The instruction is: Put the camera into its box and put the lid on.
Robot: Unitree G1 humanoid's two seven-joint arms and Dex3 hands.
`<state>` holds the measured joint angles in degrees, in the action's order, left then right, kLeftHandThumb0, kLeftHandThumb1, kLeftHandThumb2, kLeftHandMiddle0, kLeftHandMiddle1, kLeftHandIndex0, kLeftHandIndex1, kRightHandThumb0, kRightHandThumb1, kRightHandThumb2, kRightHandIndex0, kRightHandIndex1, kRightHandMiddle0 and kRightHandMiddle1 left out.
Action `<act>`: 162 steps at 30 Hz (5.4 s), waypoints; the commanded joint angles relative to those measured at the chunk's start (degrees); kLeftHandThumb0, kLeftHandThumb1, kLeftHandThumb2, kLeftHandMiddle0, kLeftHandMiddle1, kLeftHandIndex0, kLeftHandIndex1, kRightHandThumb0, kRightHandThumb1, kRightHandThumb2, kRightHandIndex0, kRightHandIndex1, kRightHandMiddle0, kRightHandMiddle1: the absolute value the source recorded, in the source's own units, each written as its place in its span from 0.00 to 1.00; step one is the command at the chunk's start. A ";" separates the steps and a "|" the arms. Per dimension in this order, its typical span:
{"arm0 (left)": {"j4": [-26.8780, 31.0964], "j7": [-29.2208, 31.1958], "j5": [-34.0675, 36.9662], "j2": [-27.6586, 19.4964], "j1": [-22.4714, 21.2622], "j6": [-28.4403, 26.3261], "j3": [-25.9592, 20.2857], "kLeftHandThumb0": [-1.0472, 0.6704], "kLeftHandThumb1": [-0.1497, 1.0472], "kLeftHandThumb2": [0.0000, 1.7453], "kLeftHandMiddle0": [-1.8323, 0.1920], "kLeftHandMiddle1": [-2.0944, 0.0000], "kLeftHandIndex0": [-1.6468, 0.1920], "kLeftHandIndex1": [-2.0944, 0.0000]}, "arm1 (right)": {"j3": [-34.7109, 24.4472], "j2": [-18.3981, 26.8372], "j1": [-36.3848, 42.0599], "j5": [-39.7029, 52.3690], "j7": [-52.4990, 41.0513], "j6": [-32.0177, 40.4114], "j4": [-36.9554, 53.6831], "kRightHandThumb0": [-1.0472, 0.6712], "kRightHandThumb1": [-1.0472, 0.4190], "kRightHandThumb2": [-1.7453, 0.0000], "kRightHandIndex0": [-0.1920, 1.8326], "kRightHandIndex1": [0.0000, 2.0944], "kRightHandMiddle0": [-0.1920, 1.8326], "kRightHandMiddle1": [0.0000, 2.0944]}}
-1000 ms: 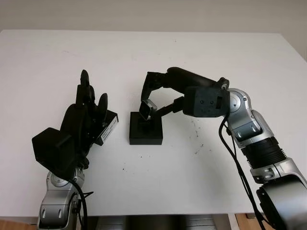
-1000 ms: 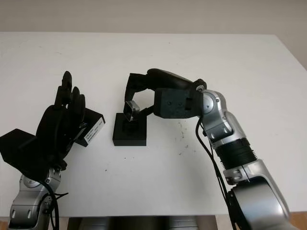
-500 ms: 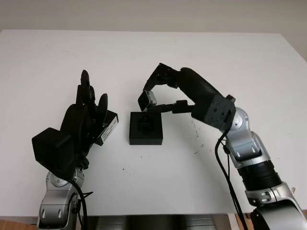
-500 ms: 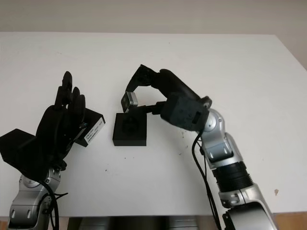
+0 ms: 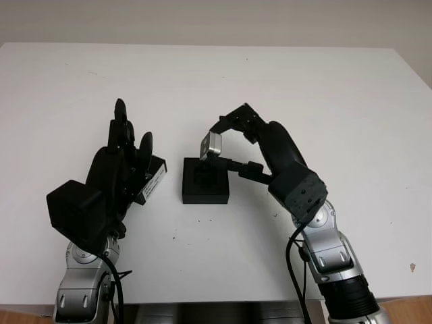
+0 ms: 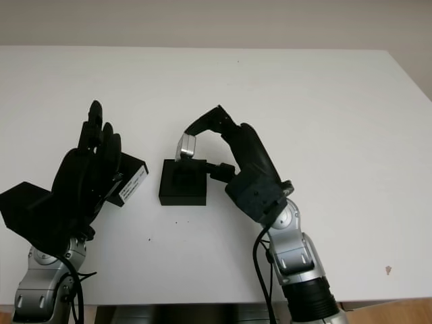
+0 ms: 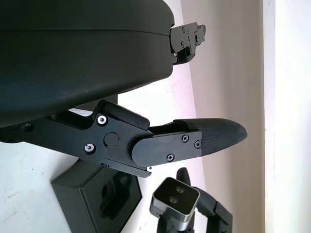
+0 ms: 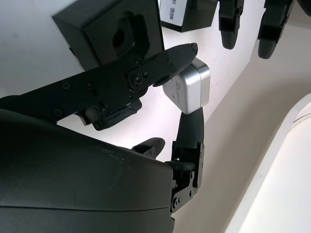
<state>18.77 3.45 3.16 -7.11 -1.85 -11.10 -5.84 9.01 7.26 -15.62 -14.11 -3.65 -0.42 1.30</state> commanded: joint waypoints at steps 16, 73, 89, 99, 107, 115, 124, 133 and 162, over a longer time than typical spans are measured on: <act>-0.47 0.72 0.17 -0.51 -0.08 1.09 -0.27 0.19 1.00 0.33 1.00 1.00 1.00 1.00 | -3.20 -4.42 -0.31 10.36 -2.81 2.12 -8.06 0.31 0.02 0.97 0.24 0.13 0.23 0.75; -0.39 0.76 0.45 -1.14 -0.15 1.08 -0.67 0.19 1.00 0.33 1.00 1.00 1.00 1.00 | -3.22 -5.35 -3.85 13.10 -10.13 -12.33 -22.25 0.34 0.03 0.97 0.18 0.20 0.23 0.76; -0.72 0.83 0.43 -0.96 0.02 1.19 -0.50 0.19 1.00 0.33 1.00 1.00 1.00 1.00 | -3.21 -5.09 -5.01 12.05 -9.12 -13.37 -27.35 0.33 0.03 0.97 0.19 0.20 0.24 0.75; -0.91 0.74 0.53 -0.88 -0.21 0.97 -0.64 0.19 1.00 0.33 1.00 1.00 1.00 1.00 | -3.13 -5.37 -5.82 12.30 -9.42 -13.42 -28.25 0.34 0.03 0.97 0.18 0.20 0.24 0.75; -1.35 0.91 0.40 -1.02 -0.25 1.78 -0.52 0.19 1.00 0.33 1.00 1.00 1.00 1.00 | -2.80 -5.31 -5.76 12.56 -10.61 -13.99 -28.68 0.34 0.02 0.97 0.18 0.20 0.22 0.75; -1.18 0.54 0.19 -0.96 -0.36 1.43 -0.41 0.19 1.00 0.33 1.00 1.00 1.00 1.00 | -0.54 -2.62 -6.08 6.99 -9.51 -16.96 -29.91 0.31 0.02 0.97 0.17 0.21 0.23 0.76; -1.09 0.32 0.23 -0.86 -0.47 1.51 -0.46 0.19 1.00 0.32 1.00 1.00 1.00 1.00 | 1.77 2.61 -6.20 -0.11 -8.40 -18.91 -26.22 0.35 0.03 0.97 0.17 0.21 0.24 0.74; -0.88 0.26 0.34 -0.89 -0.61 1.17 -0.54 0.18 1.00 0.32 1.00 1.00 1.00 1.00 | 2.07 7.19 -5.25 -2.64 -8.90 -19.00 -21.48 0.36 0.05 0.97 0.19 0.17 0.26 0.68; -1.18 0.66 0.18 -1.40 -0.86 1.14 -0.67 0.18 1.00 0.32 1.00 1.00 1.00 1.00 | 2.37 14.18 -2.37 -15.99 -6.79 -15.24 3.25 0.20 0.08 0.97 0.06 0.03 0.12 0.06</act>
<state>17.58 4.07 3.33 -8.27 -2.49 -10.21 -6.25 11.92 21.42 -17.61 -30.04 -10.54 -16.21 2.83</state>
